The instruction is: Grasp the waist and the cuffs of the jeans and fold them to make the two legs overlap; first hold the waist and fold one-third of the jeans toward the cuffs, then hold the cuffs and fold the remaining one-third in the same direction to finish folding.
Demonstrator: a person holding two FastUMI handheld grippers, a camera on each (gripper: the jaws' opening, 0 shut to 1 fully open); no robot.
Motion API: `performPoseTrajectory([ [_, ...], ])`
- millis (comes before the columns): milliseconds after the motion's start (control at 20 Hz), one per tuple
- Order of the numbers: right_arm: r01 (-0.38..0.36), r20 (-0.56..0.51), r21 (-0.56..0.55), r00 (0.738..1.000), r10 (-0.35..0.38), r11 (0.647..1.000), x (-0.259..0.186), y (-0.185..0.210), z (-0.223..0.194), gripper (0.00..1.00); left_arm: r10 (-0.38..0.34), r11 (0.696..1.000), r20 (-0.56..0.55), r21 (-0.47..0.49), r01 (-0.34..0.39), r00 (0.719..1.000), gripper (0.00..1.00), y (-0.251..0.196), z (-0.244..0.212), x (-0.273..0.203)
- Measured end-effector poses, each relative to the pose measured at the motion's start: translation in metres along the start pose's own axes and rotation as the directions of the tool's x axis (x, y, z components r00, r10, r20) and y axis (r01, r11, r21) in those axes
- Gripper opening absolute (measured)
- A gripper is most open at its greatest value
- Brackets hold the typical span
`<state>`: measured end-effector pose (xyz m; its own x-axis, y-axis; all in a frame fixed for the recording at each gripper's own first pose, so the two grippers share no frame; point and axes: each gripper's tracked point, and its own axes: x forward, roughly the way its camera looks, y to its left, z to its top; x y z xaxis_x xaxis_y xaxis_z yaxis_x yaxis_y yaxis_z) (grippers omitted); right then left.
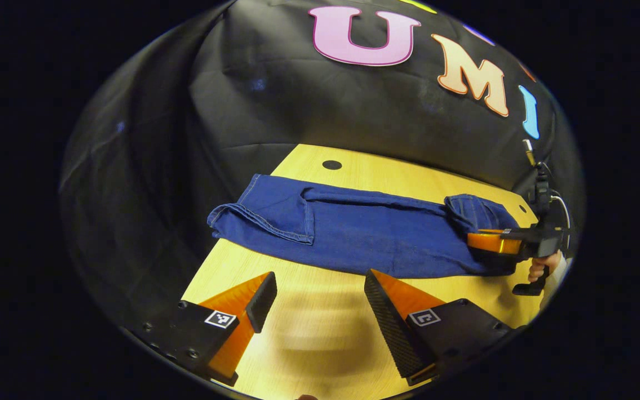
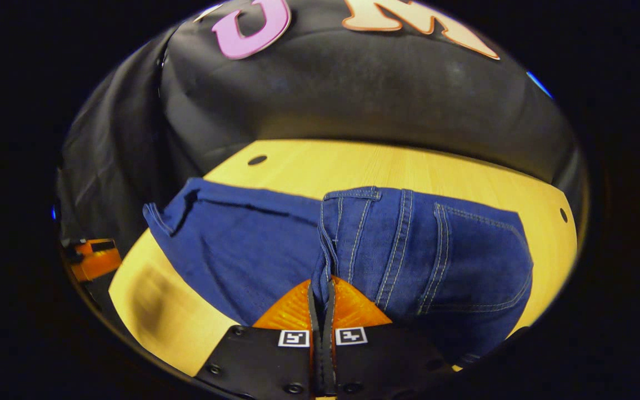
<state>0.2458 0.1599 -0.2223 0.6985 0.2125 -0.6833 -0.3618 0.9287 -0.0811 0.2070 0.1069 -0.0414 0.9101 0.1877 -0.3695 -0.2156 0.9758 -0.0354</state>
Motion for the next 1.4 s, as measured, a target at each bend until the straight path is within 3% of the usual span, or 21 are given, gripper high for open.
performPoseTrajectory([
  [350, 0.086, -0.036, -0.202, 0.995, -0.095, 0.976, 0.002, -0.012, -0.013, 0.03, -0.007, 1.000, -0.005, -0.005, 0.007, 1.000, 0.97, 0.003, -0.005, -0.006],
  [650, 0.118, -0.088, -0.206, 0.986, -0.138, 0.971, 0.001, -0.013, -0.016, 0.03, 0.035, 0.999, -0.012, 0.015, -0.035, 0.999, 0.97, 0.006, 0.000, 0.000],
  [900, 0.128, -0.082, -0.208, 0.986, -0.148, 0.970, 0.001, -0.012, -0.014, 0.04, 0.001, 0.998, -0.064, 0.066, 0.003, 0.998, 0.97, 0.000, -0.003, 0.004],
  [1000, 0.093, -0.084, -0.183, 0.990, -0.110, 0.979, -0.001, -0.003, -0.012, 0.14, -0.022, 0.998, -0.068, 0.064, 0.026, 0.997, 0.97, 0.001, -0.005, 0.002],
  [1100, 0.041, -0.107, -0.159, 0.993, -0.058, 0.986, -0.003, 0.014, -0.015, 0.51, -0.025, 0.997, -0.074, 0.068, 0.030, 0.997, 0.97, 0.003, -0.008, 0.002],
  [1200, 0.057, -0.098, -0.167, 0.992, -0.074, 0.984, -0.009, 0.014, -0.012, 0.82, -0.027, 0.997, -0.078, 0.066, 0.032, 0.997, 0.97, 0.004, -0.010, 0.002],
  [1350, 0.094, -0.062, -0.114, 0.993, -0.102, 0.989, -0.030, 0.013, -0.003, 1.00, -0.034, 0.998, -0.089, 0.055, 0.039, 0.995, 0.97, 0.003, -0.012, 0.002],
  [1400, 0.106, -0.042, -0.085, 0.993, -0.109, 0.991, -0.039, 0.012, 0.002, 1.00, -0.037, 0.998, -0.094, 0.047, 0.042, 0.995, 0.96, 0.002, -0.014, 0.002],
])
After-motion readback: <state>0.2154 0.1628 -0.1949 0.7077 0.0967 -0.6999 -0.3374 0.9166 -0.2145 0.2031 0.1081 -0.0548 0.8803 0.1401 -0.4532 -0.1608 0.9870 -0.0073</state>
